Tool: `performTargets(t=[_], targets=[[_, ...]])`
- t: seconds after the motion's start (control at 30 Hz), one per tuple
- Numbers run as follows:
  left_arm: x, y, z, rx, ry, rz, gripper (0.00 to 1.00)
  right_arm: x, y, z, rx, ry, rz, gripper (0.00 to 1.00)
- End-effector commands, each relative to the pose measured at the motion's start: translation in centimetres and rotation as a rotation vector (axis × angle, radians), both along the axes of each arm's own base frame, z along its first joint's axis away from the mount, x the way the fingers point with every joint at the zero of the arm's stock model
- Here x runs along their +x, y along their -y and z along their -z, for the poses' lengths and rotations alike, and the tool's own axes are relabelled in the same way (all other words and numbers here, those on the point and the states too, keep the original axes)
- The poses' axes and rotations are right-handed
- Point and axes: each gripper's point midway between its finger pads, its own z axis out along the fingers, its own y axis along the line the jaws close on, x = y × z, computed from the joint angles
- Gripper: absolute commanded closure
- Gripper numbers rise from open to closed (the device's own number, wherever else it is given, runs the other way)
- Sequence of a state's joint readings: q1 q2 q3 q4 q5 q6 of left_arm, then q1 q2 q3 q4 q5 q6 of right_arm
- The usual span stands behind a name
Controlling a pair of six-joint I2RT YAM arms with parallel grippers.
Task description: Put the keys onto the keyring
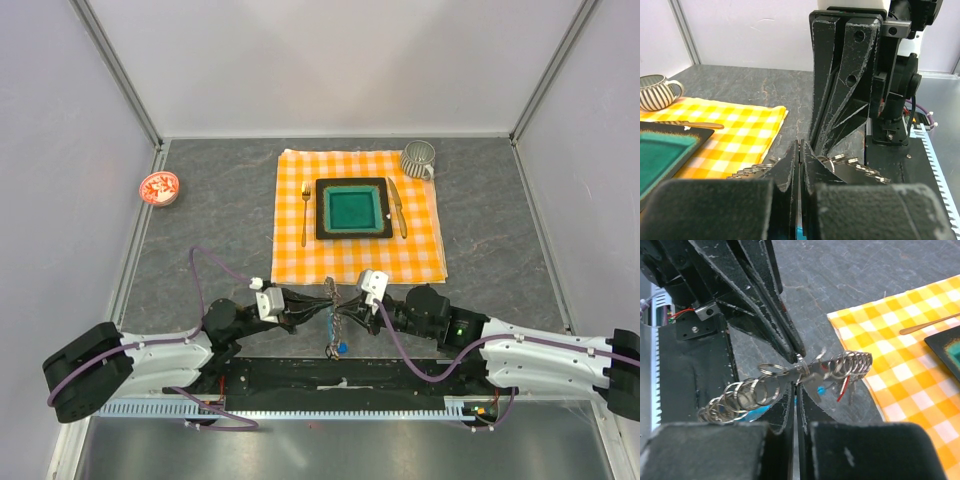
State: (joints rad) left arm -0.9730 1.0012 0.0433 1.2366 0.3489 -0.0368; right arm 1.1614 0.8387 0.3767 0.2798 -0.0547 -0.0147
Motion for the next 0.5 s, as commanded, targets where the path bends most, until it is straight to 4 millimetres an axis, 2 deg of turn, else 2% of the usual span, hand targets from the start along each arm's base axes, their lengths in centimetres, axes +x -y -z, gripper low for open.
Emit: performTargets(t=[0.0, 0.47], targets=[[-1.0, -0.8, -3.8, -0.146, 0.086, 0.021, 0.98, -0.4, -1.1, -2.7, 0.069, 0.012, -0.037, 1.00], [-1.3, -0.4, -3.9, -0.173, 0.078, 0.055, 0.98, -1.9, -2.9, -4.4, 0.183, -0.052, -0.125, 1.00]])
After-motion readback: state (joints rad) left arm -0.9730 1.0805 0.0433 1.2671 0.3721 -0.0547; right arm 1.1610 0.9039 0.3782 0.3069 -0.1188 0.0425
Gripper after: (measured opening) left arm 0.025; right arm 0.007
